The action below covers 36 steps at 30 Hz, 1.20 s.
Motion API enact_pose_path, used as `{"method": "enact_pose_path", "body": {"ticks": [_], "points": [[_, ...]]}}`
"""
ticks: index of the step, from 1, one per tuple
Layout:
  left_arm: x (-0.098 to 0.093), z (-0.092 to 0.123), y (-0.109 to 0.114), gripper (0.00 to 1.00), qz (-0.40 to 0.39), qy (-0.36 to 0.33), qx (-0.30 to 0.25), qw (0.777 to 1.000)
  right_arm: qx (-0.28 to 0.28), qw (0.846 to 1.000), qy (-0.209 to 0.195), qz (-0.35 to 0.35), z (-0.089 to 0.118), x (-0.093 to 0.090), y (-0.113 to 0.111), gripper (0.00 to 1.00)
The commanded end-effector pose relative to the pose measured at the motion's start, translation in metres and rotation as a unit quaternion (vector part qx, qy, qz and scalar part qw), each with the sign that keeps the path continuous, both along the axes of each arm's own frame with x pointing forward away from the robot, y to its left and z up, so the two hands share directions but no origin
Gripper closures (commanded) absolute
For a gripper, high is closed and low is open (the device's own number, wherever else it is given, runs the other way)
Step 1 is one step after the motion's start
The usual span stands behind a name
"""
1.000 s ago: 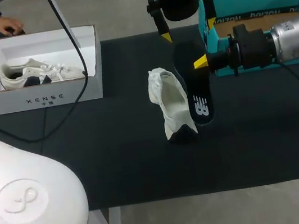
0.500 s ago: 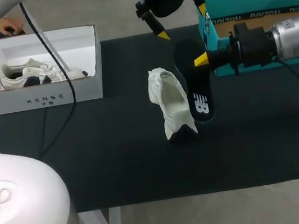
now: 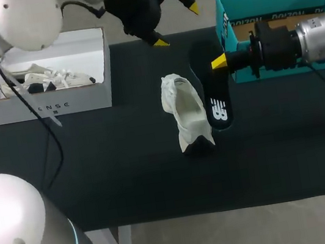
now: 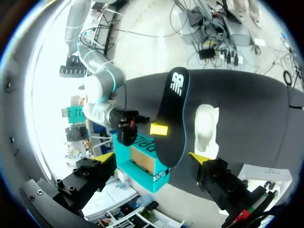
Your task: Take the shoe out of the shoebox, open the shoe tongue, remove and reinsert the insole, then place the shoe into the shoebox
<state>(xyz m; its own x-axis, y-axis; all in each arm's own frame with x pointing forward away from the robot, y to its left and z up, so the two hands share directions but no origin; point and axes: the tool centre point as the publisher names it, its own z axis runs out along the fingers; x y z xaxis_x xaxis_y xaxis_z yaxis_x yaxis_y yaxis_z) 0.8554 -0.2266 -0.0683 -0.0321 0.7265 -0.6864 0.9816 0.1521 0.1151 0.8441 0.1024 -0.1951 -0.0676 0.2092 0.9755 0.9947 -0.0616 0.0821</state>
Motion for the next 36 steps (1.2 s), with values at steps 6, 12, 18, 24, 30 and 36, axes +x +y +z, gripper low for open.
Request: {"method": "enact_pose_path", "body": {"ticks": [6, 12, 18, 24, 30, 36], "points": [[-0.004, -0.006, 0.007, 0.0, -0.015, -0.023, -0.132, 0.991, 0.011, 1.0, 0.003, -0.002, -0.001, -0.001, -0.002, 1.0], [-0.001, -0.017, 0.003, 0.0, -0.05, -0.063, -0.163, 0.983, 0.048, 0.999, -0.014, 0.0, 0.014, -0.003, -0.002, 1.0], [0.006, -0.04, 0.004, 0.0, -0.059, -0.105, -0.202, 0.972, 0.074, 0.997, -0.035, -0.002, 0.033, -0.005, -0.004, 1.0], [0.01, -0.062, -0.005, 0.0, -0.032, -0.116, -0.266, 0.957, 0.081, 0.996, -0.046, 0.002, 0.043, -0.005, -0.003, 1.0], [0.007, -0.07, -0.021, 0.0, -0.024, -0.086, -0.309, 0.947, 0.094, 0.994, -0.048, 0.01, 0.045, -0.007, 0.001, 1.0], [0.007, -0.068, -0.032, 0.0, -0.04, -0.093, -0.328, 0.939, 0.102, 0.993, -0.048, 0.015, 0.045, -0.007, 0.005, 1.0]]}}
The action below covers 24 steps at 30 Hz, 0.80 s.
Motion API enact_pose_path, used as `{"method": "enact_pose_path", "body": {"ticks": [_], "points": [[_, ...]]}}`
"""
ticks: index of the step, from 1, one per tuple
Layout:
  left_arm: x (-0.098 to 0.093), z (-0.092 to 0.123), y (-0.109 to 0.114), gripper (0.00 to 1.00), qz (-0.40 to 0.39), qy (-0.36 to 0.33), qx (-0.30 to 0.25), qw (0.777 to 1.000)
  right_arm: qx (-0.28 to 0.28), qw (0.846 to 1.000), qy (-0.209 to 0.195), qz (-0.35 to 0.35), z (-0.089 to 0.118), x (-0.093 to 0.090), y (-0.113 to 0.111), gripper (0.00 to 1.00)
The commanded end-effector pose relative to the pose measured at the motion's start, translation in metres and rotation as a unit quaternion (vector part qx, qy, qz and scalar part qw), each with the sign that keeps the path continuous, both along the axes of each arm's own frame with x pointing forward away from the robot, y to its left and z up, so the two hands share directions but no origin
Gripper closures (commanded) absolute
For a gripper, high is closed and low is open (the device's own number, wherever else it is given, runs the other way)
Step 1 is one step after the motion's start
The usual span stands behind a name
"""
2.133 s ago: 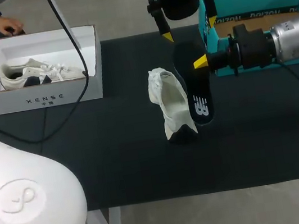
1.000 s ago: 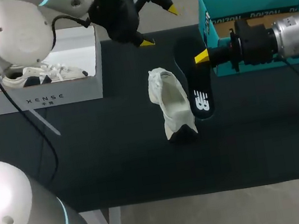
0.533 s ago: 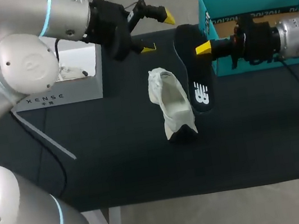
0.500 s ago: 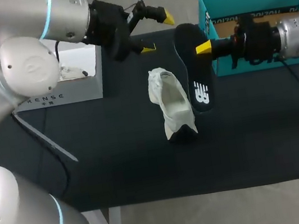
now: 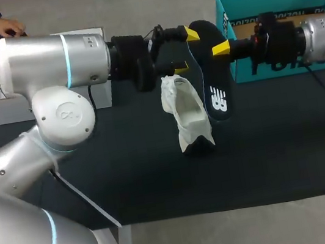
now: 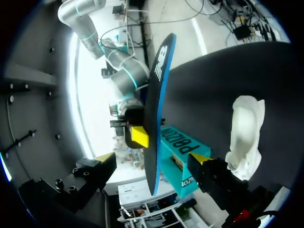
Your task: Take the shoe out of the shoebox, open the shoe tongue, remove and reinsert the insole, then place the shoe into the shoebox
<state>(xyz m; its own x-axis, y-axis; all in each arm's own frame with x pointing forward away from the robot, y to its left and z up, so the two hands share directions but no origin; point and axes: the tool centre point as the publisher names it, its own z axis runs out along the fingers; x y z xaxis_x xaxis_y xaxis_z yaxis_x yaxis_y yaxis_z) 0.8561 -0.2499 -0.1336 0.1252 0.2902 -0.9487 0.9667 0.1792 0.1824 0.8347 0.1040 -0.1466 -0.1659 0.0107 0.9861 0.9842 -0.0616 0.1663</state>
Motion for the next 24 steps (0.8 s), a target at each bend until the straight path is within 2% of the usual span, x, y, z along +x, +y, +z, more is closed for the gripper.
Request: {"method": "enact_pose_path", "body": {"ticks": [1, 4, 5, 6, 8, 10, 13, 16, 18, 19, 20, 24], "points": [[0.007, -0.003, -0.01, 0.0, -0.019, -0.018, -0.077, 0.997, 0.004, 1.0, 0.002, 0.004, -0.005, 0.003, 0.004, 1.0], [0.008, -0.005, -0.012, 0.0, -0.02, -0.023, -0.078, 0.996, 0.007, 1.0, 0.005, 0.01, -0.006, 0.001, 0.007, 1.0], [0.009, -0.004, -0.012, 0.25, -0.019, -0.024, -0.078, 0.996, 0.007, 1.0, 0.006, 0.012, -0.006, 0.001, 0.009, 1.0], [0.009, -0.005, -0.013, 0.44, -0.019, -0.024, -0.081, 0.996, 0.008, 1.0, 0.007, 0.014, -0.006, 0.0, 0.01, 1.0], [0.01, -0.005, -0.016, 0.5, -0.02, -0.025, -0.082, 0.996, 0.01, 1.0, 0.009, 0.017, -0.007, -0.001, 0.012, 1.0], [0.01, -0.005, -0.018, 0.51, -0.023, -0.027, -0.084, 0.996, 0.011, 1.0, 0.012, 0.018, -0.009, -0.001, 0.013, 1.0], [0.012, -0.006, -0.019, 0.57, -0.024, -0.029, -0.082, 0.996, 0.013, 1.0, 0.014, 0.019, -0.011, -0.003, 0.014, 1.0], [0.013, -0.007, -0.021, 0.67, -0.028, -0.027, -0.078, 0.996, 0.014, 1.0, 0.017, 0.021, -0.012, -0.005, 0.015, 1.0], [0.013, -0.009, -0.021, 0.78, -0.029, -0.024, -0.074, 0.997, 0.015, 0.999, 0.018, 0.022, -0.013, -0.005, 0.015, 1.0], [0.014, -0.009, -0.022, 0.91, -0.027, -0.025, -0.071, 0.997, 0.015, 0.999, 0.019, 0.022, -0.013, -0.005, 0.016, 1.0], [0.014, -0.01, -0.022, 0.98, -0.027, -0.024, -0.071, 0.997, 0.015, 0.999, 0.019, 0.023, -0.013, -0.006, 0.016, 1.0], [0.014, -0.011, -0.024, 1.0, -0.027, -0.018, -0.066, 0.997, 0.016, 0.999, 0.02, 0.024, -0.013, -0.007, 0.016, 1.0]]}}
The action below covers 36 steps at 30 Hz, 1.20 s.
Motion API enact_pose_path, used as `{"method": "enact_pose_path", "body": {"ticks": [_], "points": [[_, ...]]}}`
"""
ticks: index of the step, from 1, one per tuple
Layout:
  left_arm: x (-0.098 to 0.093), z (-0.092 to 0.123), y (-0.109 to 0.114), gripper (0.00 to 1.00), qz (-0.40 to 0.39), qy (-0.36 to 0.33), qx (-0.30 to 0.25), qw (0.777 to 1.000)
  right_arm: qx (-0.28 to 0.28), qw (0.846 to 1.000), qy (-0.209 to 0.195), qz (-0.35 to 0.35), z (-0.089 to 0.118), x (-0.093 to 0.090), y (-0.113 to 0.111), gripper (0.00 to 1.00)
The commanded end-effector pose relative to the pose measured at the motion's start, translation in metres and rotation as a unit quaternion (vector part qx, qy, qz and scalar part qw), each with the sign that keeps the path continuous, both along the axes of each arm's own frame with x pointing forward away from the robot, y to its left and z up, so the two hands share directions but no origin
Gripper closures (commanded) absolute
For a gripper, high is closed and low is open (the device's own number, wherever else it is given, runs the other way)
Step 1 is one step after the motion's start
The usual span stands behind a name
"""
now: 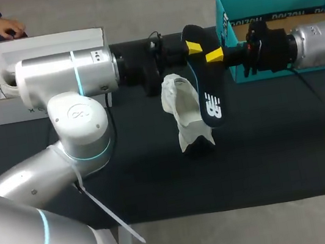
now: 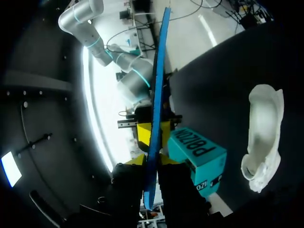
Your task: Take the shoe out of the shoebox, open the shoe tongue, remove and reinsert the insole, then place the shoe into the shoebox
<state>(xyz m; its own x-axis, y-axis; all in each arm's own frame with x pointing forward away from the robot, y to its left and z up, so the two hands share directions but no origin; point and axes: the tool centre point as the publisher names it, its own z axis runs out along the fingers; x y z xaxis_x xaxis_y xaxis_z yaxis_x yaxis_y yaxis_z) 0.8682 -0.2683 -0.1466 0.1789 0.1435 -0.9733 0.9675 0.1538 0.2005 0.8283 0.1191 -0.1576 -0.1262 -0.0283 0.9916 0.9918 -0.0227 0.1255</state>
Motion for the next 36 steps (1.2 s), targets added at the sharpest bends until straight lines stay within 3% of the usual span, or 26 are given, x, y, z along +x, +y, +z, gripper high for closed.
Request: {"method": "enact_pose_path", "body": {"ticks": [1, 3, 5, 6, 7, 16, 19, 26, 36], "points": [[0.002, 0.001, -0.006, 1.0, 0.001, 0.006, 0.012, 1.0, 0.0, 1.0, 0.001, 0.0, -0.002, -0.001, 0.0, 1.0], [0.002, 0.0, -0.006, 1.0, 0.003, 0.013, 0.018, 1.0, -0.002, 1.0, 0.0, -0.002, -0.002, -0.001, -0.003, 0.63], [0.003, -0.004, -0.004, 1.0, 0.006, 0.023, 0.029, 0.999, -0.006, 1.0, 0.001, -0.008, -0.001, -0.001, -0.007, 0.55], [0.002, -0.005, -0.003, 1.0, 0.008, 0.027, 0.034, 0.999, -0.01, 1.0, 0.002, -0.01, -0.001, -0.001, -0.009, 0.31], [0.002, -0.006, -0.002, 1.0, 0.01, 0.032, 0.039, 0.999, -0.016, 1.0, 0.006, -0.016, -0.002, -0.001, -0.012, 0.0], [-0.005, -0.009, 0.014, 1.0, 0.027, 0.123, 0.047, 0.991, -0.122, 0.991, 0.02, -0.054, -0.013, 0.004, -0.047, 0.0], [-0.008, -0.01, 0.019, 1.0, 0.028, 0.145, 0.053, 0.988, -0.19, 0.979, 0.019, -0.07, -0.017, 0.006, -0.06, 0.0], [-0.013, -0.01, 0.03, 1.0, 0.033, 0.163, 0.057, 0.984, -0.291, 0.952, 0.031, -0.086, -0.022, 0.011, -0.092, 0.0], [-0.017, -0.013, 0.037, 1.0, 0.036, 0.181, 0.052, 0.982, -0.36, 0.927, 0.045, -0.09, -0.01, 0.011, -0.14, 0.0]]}}
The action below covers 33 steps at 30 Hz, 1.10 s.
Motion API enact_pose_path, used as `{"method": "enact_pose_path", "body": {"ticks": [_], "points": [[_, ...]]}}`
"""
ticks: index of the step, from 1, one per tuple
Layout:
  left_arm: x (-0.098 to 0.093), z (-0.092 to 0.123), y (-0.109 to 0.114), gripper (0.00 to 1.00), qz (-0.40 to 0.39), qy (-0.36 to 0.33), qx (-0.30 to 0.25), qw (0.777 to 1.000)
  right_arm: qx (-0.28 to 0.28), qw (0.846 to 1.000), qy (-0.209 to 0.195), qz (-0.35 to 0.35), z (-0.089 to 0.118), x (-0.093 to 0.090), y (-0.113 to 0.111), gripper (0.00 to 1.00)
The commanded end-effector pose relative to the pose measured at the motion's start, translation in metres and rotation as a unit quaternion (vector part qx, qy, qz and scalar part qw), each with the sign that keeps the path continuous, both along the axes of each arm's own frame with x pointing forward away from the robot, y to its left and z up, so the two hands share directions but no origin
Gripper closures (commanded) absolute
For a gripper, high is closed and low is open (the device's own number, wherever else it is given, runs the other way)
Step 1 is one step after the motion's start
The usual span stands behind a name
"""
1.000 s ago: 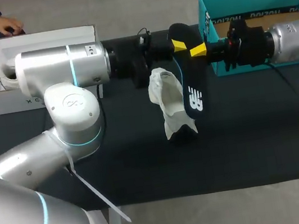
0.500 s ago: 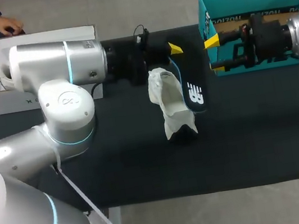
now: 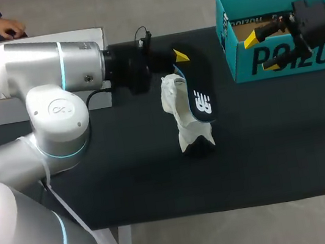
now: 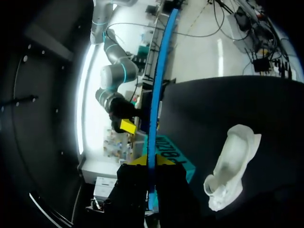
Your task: Take the shoe out of the shoebox, open the shoe tongue, remove and reinsert the insole, then place the shoe into the shoebox
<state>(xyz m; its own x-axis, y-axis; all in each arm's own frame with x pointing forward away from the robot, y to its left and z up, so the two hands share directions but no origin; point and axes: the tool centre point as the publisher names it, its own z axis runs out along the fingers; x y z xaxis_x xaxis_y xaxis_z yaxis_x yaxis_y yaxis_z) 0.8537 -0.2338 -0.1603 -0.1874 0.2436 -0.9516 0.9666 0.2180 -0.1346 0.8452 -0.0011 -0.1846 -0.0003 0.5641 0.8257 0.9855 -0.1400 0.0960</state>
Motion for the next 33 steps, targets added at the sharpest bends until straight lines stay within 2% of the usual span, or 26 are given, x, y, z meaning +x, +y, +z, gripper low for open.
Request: {"method": "enact_pose_path", "body": {"ticks": [1, 8, 33], "points": [[-0.002, 0.0, 0.003, 1.0, 0.002, 0.003, 0.0, 1.0, -0.06, 0.998, 0.011, -0.002, 0.019, -0.007, -0.023, 0.0], [-0.002, 0.001, 0.003, 1.0, 0.003, 0.007, -0.007, 1.0, -0.064, 0.998, -0.004, -0.009, 0.033, -0.012, -0.04, 0.0], [-0.002, 0.004, 0.003, 1.0, 0.008, 0.013, -0.009, 1.0, -0.066, 0.998, 0.001, -0.005, 0.033, -0.011, -0.041, 0.0]]}}
